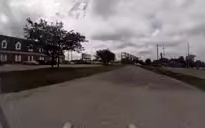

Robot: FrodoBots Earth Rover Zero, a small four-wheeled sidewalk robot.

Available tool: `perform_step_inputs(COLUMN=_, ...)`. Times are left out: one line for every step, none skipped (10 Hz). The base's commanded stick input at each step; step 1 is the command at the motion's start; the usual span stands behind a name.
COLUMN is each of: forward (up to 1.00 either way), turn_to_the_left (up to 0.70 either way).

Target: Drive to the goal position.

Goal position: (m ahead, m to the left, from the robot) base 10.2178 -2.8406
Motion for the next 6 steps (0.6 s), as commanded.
perform_step_inputs(forward=0.60, turn_to_the_left=0.00)
perform_step_inputs(forward=0.60, turn_to_the_left=0.00)
perform_step_inputs(forward=0.60, turn_to_the_left=0.00)
perform_step_inputs(forward=0.60, turn_to_the_left=0.00)
perform_step_inputs(forward=0.60, turn_to_the_left=0.00)
perform_step_inputs(forward=0.60, turn_to_the_left=0.00)
